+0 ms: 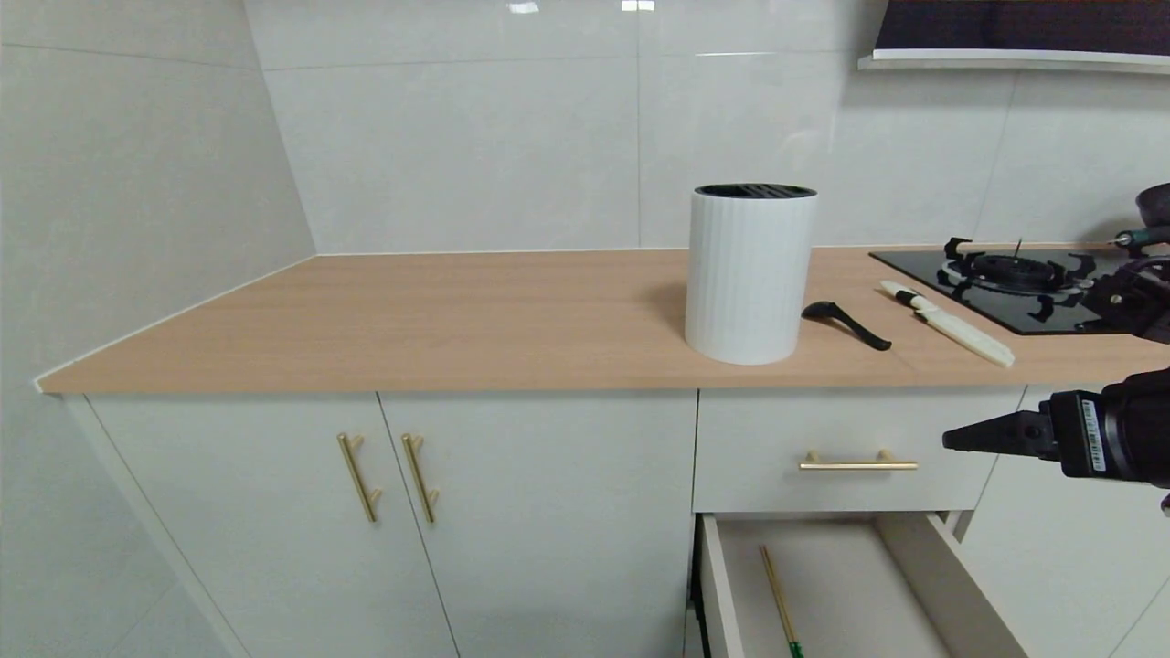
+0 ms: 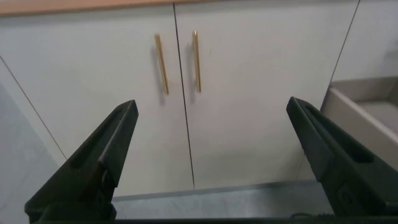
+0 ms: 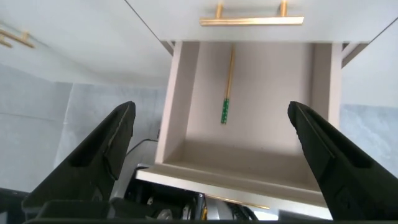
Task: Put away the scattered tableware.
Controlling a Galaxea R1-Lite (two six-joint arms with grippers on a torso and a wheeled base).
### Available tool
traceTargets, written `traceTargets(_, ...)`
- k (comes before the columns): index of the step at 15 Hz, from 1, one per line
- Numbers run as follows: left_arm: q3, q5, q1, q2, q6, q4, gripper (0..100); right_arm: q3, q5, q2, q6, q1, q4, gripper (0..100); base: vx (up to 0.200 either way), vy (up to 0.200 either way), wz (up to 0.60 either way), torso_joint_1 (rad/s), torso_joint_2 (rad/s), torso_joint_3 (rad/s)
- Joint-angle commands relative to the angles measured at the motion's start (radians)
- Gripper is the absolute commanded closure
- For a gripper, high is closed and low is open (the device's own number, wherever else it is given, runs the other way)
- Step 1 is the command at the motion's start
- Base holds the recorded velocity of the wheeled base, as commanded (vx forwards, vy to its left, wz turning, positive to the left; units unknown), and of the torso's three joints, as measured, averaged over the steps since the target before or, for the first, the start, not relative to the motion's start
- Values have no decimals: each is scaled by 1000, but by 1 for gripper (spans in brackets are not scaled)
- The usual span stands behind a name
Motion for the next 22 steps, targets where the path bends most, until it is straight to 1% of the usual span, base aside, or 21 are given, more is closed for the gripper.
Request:
traceTargets(1, 1, 0, 0, 0, 0, 0, 0, 1, 1, 12, -1, 1, 0, 0, 0, 0, 0, 183, -471, -290)
traceTargets(6, 1, 0, 0, 0, 0, 0, 0, 7, 1, 36, -14, 1, -3, 0, 0, 0, 0, 202, -471, -284)
traceTargets(8, 0, 0, 0, 0, 0, 0, 0, 17, 1, 48, -14, -3, -37, 0, 0, 0, 0, 166, -381, -222)
traceTargets(10, 0, 0, 0, 0, 0, 0, 0, 63, 2, 61, -28, -29, -138, 0, 0, 0, 0, 56, -122, -66)
traceTargets(12, 0, 0, 0, 0, 0, 0, 0, 106, 7, 108, -74, -52, -277, 0, 0, 0, 0, 0, 0, 0)
traceTargets(13, 0, 0, 0, 0, 0, 0, 0, 93, 13, 176, -109, -91, -376, 0, 0, 0, 0, 0, 0, 0)
traceTargets(14, 1, 0, 0, 0, 0, 0, 0, 52, 41, 233, -125, -118, -446, 0, 0, 0, 0, 0, 0, 0)
traceTargets(15, 1, 0, 0, 0, 0, 0, 0, 6, 76, 279, -128, -128, -477, 0, 0, 0, 0, 0, 0, 0)
traceTargets(16, 0, 0, 0, 0, 0, 0, 0, -82, 119, 352, -132, -145, -480, 0, 0, 0, 0, 0, 0, 0)
traceTargets(18, 1, 0, 0, 0, 0, 0, 0, -181, 126, 469, -211, -161, -492, 0, 0, 0, 0, 0, 0, 0)
traceTargets(20, 1, 0, 0, 0, 0, 0, 0, -233, 145, 564, -255, -173, -530, 0, 0, 0, 0, 0, 0, 0)
traceTargets(22, 0, 0, 0, 0, 0, 0, 0, -237, 163, 642, -315, -177, -646, 0, 0, 0, 0, 0, 0, 0)
